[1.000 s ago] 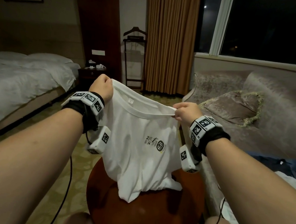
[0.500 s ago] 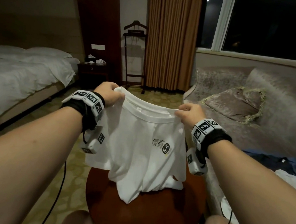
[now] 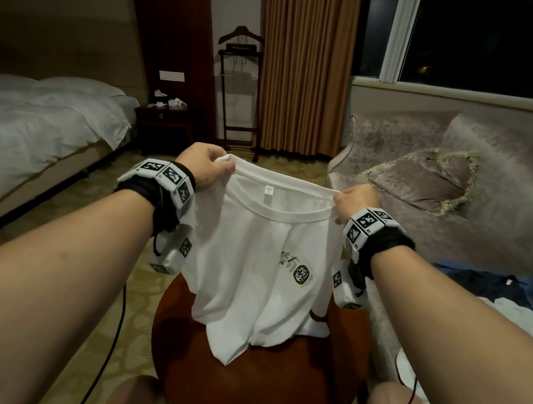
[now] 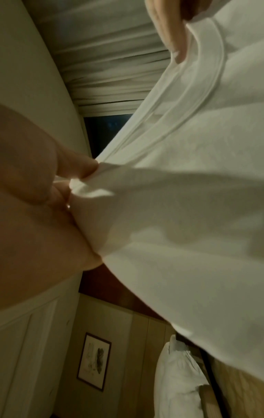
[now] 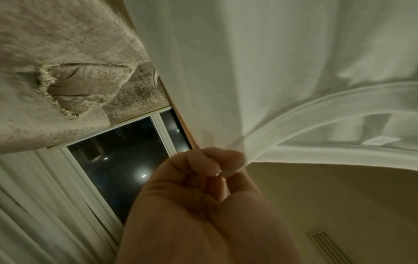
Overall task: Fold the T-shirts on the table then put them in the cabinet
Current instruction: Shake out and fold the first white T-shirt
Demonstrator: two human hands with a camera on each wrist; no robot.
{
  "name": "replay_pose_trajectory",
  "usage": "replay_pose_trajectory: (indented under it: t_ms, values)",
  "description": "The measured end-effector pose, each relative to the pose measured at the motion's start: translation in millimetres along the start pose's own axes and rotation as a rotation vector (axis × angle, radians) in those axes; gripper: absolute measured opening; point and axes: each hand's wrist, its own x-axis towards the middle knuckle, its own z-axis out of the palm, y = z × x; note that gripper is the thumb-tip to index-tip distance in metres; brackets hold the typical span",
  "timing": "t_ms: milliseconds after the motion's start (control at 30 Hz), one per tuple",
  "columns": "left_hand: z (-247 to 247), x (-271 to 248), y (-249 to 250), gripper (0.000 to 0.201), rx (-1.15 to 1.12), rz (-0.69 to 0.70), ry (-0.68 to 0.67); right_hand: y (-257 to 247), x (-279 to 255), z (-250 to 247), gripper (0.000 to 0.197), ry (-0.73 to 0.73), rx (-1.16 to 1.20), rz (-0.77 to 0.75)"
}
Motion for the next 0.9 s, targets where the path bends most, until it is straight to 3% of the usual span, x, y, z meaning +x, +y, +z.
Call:
replay_pose_trajectory:
  t_ms: [133, 333, 433, 600, 667, 767, 900]
  values:
    - [0, 3, 1, 0.019, 0.012, 0.011, 0.004, -1, -9, -2, 0.010, 0.001, 0.008, -0.086]
    - [-6, 11, -12, 0.021, 0.010, -0.111, 0.101, -4, -14, -1, 0.034, -0.107, 0.095, -0.320]
    - [-8, 13, -15, 0.020, 0.026, -0.151, 0.112, -11, -19, -1, 0.043, -0.216, -0.005, -0.313]
    - [-10, 12, -19, 0.020, 0.048, -0.149, 0.131, -11, -23, 3, 0.036, -0.363, -0.131, -0.309]
    - [-11, 11, -20, 0.021, 0.061, -0.129, 0.146, -8, -24, 5, 0.037, -0.396, -0.310, -0.335]
    - [-16, 7, -21, 0.024, 0.095, -0.089, 0.165, -4, -23, 0, 0.022, -0.322, -0.536, -0.366]
    - [-25, -2, -17, 0.022, 0.089, -0.061, 0.094, -6, -21, -17, 0.023, -0.222, -0.403, -0.315]
